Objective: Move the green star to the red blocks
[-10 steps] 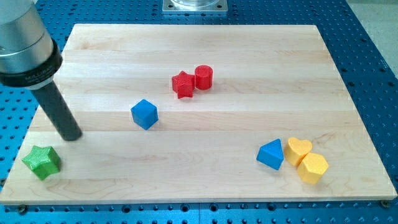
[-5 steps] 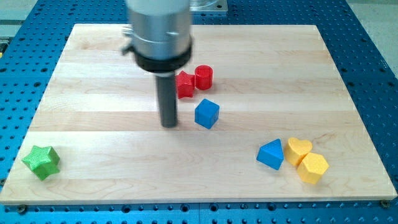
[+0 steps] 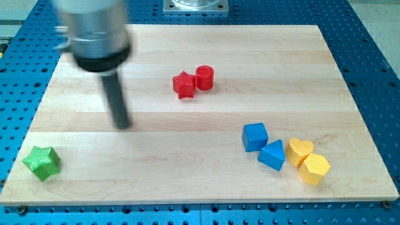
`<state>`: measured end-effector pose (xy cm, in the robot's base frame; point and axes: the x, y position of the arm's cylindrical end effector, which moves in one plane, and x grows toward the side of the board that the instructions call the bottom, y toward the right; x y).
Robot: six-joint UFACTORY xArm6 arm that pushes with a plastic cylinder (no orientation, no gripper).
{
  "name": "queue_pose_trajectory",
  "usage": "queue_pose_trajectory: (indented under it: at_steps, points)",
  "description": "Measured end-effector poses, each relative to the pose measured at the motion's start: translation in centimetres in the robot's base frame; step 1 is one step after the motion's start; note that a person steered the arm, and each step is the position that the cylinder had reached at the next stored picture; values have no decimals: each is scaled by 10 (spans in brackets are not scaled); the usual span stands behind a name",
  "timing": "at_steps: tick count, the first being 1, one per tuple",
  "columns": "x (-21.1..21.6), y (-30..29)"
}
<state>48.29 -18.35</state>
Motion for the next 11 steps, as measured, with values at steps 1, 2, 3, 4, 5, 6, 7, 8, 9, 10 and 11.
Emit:
queue_pose_trajectory:
  at_steps: [1, 2, 3, 4, 5, 6, 7, 8, 9, 10, 11]
  points:
    - [51, -96]
    - [130, -114]
    - [99, -86]
    - [48, -30]
    - [10, 52]
    - [9, 52]
    - [60, 5]
    - [50, 75]
    - [26, 151]
    - [53, 161]
    - [-2, 170]
